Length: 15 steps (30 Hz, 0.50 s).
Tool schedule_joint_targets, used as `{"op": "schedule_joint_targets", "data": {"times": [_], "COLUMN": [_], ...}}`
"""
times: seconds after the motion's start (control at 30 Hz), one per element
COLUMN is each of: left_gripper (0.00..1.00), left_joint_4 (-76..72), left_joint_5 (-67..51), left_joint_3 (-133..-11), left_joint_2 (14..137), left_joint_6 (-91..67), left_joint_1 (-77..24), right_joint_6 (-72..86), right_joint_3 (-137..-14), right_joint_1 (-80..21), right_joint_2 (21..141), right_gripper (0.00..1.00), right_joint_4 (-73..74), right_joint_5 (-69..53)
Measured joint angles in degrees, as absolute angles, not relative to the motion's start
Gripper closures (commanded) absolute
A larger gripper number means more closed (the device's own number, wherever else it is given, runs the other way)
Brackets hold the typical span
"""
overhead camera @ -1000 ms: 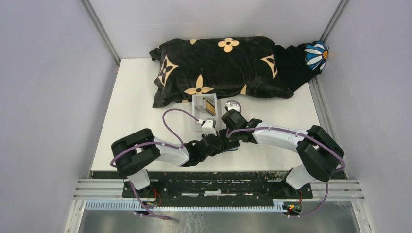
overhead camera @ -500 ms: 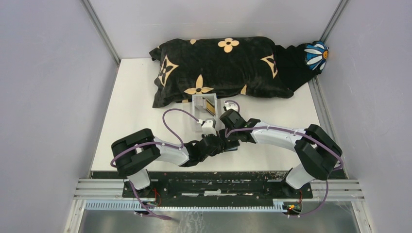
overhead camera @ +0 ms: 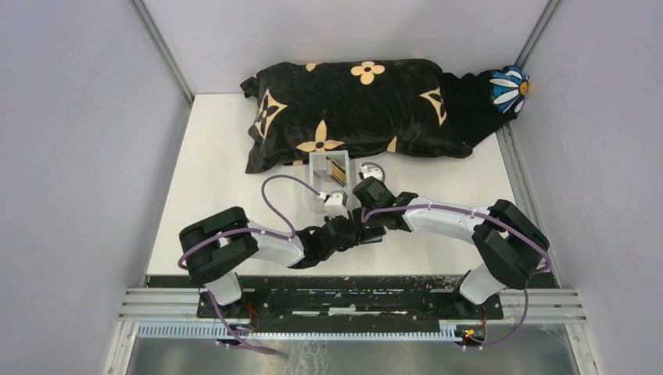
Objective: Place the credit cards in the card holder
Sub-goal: Close the card holder at the center of the board.
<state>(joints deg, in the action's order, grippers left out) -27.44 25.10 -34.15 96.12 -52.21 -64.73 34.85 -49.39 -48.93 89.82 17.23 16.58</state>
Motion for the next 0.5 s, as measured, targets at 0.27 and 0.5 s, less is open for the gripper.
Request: {"op": "schedule_joint_targets", "data": {"times": [0.27, 0.5], "left_gripper": [0.94, 0.94], "left_joint_4": [-27.66, -27.99], "left_joint_5": [25.10, 25.10], "left_joint_3": [-34.09, -34.09], "left_joint_2": [96.23, 96.38], "left_joint_6": [-52.21, -52.21], "left_joint_1": [-64.73, -64.75], "right_joint_6": [36.40, 38.15], "right_joint_3": [-45.98, -42.09], "right_joint_1": [-49.17, -49.30], "right_joint_2": [88.49, 86.70], "right_gripper": [0.99, 0.99], "right_joint_4": [12.84, 7.62], "right_joint_5": [17.04, 17.69]}}
